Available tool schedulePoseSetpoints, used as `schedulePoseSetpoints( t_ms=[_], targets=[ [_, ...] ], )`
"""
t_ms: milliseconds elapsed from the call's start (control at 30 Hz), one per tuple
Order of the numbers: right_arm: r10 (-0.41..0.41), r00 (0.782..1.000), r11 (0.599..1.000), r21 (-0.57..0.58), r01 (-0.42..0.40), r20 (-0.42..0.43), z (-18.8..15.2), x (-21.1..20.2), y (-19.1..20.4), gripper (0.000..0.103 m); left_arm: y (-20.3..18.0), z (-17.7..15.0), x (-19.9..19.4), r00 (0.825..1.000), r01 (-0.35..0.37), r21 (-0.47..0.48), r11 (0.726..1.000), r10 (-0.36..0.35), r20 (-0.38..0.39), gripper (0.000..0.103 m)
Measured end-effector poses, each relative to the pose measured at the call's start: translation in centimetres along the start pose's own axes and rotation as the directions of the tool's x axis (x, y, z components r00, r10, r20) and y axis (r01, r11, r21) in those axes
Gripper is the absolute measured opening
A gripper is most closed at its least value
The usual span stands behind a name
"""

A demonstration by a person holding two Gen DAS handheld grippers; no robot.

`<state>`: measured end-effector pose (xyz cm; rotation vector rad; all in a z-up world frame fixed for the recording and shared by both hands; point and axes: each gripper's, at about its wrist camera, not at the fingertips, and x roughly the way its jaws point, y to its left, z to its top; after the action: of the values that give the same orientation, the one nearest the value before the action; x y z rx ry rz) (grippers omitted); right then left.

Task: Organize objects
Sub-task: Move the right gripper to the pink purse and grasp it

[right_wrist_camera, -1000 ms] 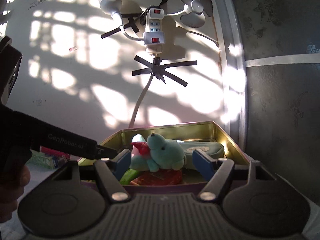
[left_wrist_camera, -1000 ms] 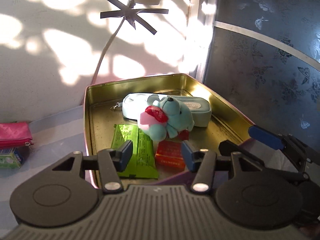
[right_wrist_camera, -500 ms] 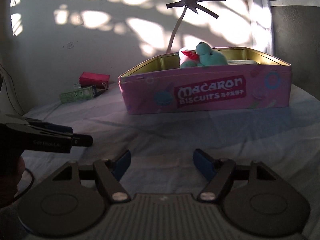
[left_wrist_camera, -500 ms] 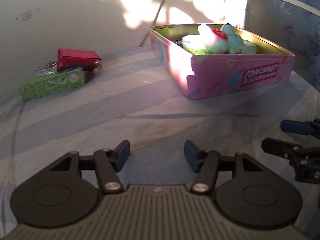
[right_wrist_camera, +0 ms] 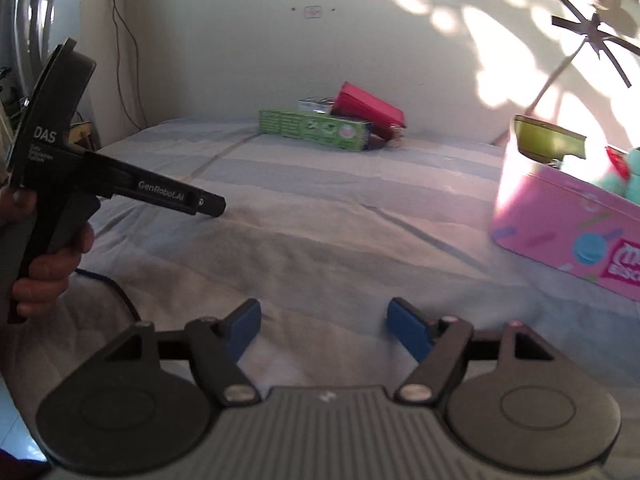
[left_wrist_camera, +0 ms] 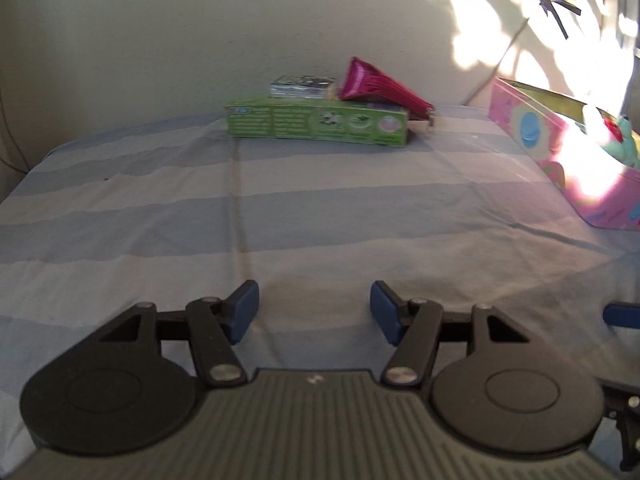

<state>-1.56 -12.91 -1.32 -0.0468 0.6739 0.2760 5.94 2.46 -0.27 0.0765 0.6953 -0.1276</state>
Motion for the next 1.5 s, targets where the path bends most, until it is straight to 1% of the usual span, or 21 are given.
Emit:
schedulePoseSetpoints(
  t_ms=[133,233,300,333,433,533,567,667,700,767,833,933,967,1000,1067,1200,1233,1300,1367,1433,1500],
  targets=[
    [0.087,0.996,0.996,-0.03,-0.088,-0.035,3.3,3.7,1.7,0.072,5.2,1.2,1.5,0.989,-0.143,-0.073,0.987,0.144,0.016,0.064],
    [0.074,0.997,0.997,-0.026,-0.074,-0.014,6.3,7.4,1.8,0.072,9.3,1.4,3.0,0.978,-0.2,-0.191,0.961,0.206,0.011,0.065],
    [0.03,0.999,0.999,0.017,-0.031,0.034,8.7,9.8,0.9,0.072,10.9,1.3,2.6,0.986,-0.142,-0.276,0.951,0.16,0.044,0.067],
    [-0.009,0.997,0.999,0.042,0.006,0.07,10.1,11.0,0.1,0.072,10.9,1.3,2.5,0.986,-0.138,-0.279,0.95,0.157,0.047,0.067],
    [-0.111,0.986,0.985,0.145,0.092,0.127,14.3,13.8,-2.3,0.074,9.7,1.5,2.6,0.987,-0.137,-0.228,0.964,0.152,0.047,0.067],
    [-0.124,0.979,0.975,0.205,0.09,0.159,17.7,15.9,-3.7,0.08,9.4,1.7,2.8,0.991,-0.117,-0.201,0.973,0.128,0.046,0.069],
    [-0.137,0.976,0.977,0.188,0.105,0.17,18.5,16.5,-3.5,0.087,9.5,1.8,2.8,0.992,-0.107,-0.206,0.973,0.118,0.045,0.071],
    [-0.208,0.966,0.975,0.112,0.192,0.155,20.6,18.8,-3.1,0.093,9.8,1.7,2.9,0.994,-0.087,-0.218,0.972,0.099,0.046,0.074],
    [-0.206,0.969,0.974,0.118,0.191,0.137,21.2,19.5,-3.6,0.1,9.7,1.7,2.9,0.994,-0.09,-0.213,0.973,0.101,0.044,0.074],
    [-0.181,0.979,0.973,0.164,0.163,0.098,21.8,20.9,-5.2,0.103,9.4,1.7,2.9,0.993,-0.099,-0.197,0.975,0.109,0.039,0.076],
    [-0.185,0.979,0.958,0.237,0.162,0.08,21.8,21.4,-6.9,0.103,9.1,1.6,2.8,0.993,-0.105,-0.185,0.977,0.113,0.036,0.076],
    [-0.052,0.999,0.93,0.364,0.048,0.001,21.1,23.0,-10.0,0.103,9.2,1.6,2.9,0.993,-0.102,-0.184,0.978,0.111,0.034,0.077],
    [-0.009,1.0,0.915,0.403,0.019,-0.029,20.7,23.6,-10.7,0.103,9.2,1.6,2.8,0.993,-0.102,-0.185,0.978,0.11,0.035,0.078],
    [0.007,0.999,0.904,0.427,0.015,-0.05,20.3,24.0,-11.0,0.102,9.2,1.6,2.9,0.993,-0.101,-0.185,0.978,0.109,0.035,0.078],
    [0.003,1.0,0.901,0.434,0.008,-0.025,19.6,23.5,-10.9,0.1,9.3,1.6,2.9,0.994,-0.098,-0.191,0.977,0.107,0.036,0.078],
    [-0.089,0.991,0.948,0.313,0.054,0.097,18.5,19.9,-7.8,0.1,9.4,1.6,2.8,0.994,-0.089,-0.204,0.975,0.099,0.04,0.078],
    [-0.081,0.99,0.962,0.27,0.047,0.117,18.0,18.5,-6.7,0.1,9.5,1.6,2.8,0.995,-0.086,-0.206,0.975,0.096,0.04,0.078],
    [-0.023,0.991,0.975,0.224,-0.008,0.132,16.7,16.0,-5.0,0.1,9.5,1.6,2.8,0.995,-0.082,-0.208,0.975,0.092,0.041,0.078],
    [0.05,0.993,0.982,0.175,-0.068,0.11,14.6,13.2,-3.0,0.1,9.4,1.7,2.8,0.995,-0.08,-0.207,0.975,0.09,0.042,0.079],
    [0.118,0.991,0.984,0.126,-0.124,0.056,11.4,10.3,-0.9,0.1,9.4,1.6,2.7,0.995,-0.075,-0.206,0.976,0.086,0.046,0.079],
    [0.136,0.991,0.988,0.077,-0.135,-0.002,8.5,8.2,1.0,0.1,9.3,1.5,2.6,0.996,-0.057,-0.202,0.978,0.07,0.054,0.079]
  ],
)
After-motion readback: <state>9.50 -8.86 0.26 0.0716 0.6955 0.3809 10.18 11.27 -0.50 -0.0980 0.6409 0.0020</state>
